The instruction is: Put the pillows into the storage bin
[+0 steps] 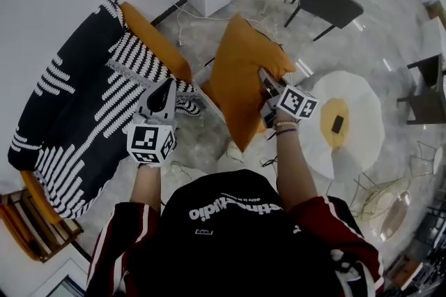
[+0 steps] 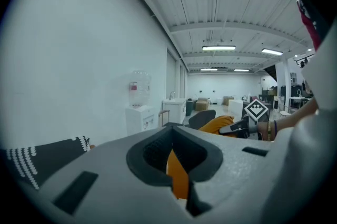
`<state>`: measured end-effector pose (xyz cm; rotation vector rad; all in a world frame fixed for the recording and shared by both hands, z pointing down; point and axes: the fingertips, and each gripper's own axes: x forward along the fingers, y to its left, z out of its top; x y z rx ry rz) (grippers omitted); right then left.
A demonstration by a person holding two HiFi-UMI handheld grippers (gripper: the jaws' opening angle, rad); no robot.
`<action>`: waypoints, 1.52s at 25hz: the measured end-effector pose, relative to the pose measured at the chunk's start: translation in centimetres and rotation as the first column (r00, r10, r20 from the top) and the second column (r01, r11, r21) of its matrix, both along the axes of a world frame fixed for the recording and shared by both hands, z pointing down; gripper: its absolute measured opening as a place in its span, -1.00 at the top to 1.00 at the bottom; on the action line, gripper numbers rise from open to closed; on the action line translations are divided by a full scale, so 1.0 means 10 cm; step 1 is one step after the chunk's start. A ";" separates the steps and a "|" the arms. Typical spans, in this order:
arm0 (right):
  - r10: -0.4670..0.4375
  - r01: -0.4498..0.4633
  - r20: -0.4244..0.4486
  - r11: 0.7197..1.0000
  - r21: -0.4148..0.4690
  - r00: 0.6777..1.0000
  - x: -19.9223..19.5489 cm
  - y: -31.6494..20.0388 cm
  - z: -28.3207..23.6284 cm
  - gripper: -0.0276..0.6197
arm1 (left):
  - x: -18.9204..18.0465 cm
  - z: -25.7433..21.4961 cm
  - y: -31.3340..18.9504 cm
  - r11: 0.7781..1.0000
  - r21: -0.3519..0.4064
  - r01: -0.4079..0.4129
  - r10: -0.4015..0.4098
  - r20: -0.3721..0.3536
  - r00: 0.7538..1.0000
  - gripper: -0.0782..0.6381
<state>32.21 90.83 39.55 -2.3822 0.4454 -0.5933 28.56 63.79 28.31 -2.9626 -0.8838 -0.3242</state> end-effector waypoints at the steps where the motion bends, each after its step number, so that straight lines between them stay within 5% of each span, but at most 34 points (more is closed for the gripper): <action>1: -0.003 0.003 0.011 1.000 0.013 1.000 0.01 0.01 0.10 0.64 | 0.01 0.05 0.04 1.000 0.015 0.004 -0.004 0.007 1.000 0.77; 9: -0.019 0.019 0.135 1.000 0.005 0.991 0.06 0.30 1.14 0.47 | -0.01 0.38 0.46 0.997 0.081 -0.008 0.001 0.086 0.996 0.77; 12: 0.080 -0.047 0.337 0.993 -0.105 0.938 -0.16 0.69 2.00 -0.02 | -0.05 0.55 0.68 0.993 0.110 -0.033 0.019 0.124 0.992 0.77; 15: 0.229 -0.155 0.439 0.968 -0.198 0.869 -0.55 1.25 2.50 0.01 | -0.07 0.70 0.88 0.990 0.122 -0.064 0.045 0.156 0.987 0.77; 20: 0.267 -0.184 0.472 0.959 -0.215 0.840 -1.01 1.66 2.69 0.00 | -0.04 0.85 1.21 0.985 0.119 -0.123 0.100 0.183 0.978 0.77; 29: 0.281 -0.207 0.369 0.951 -0.228 0.886 -0.89 1.93 2.26 -0.01 | -0.01 0.64 1.48 0.983 0.100 -0.157 0.143 0.130 0.981 0.77; 38: 0.160 -0.091 0.293 0.968 -0.236 0.943 -0.52 1.30 1.79 -0.01 | -0.07 0.30 0.82 0.997 0.071 -0.027 0.022 0.065 0.998 0.77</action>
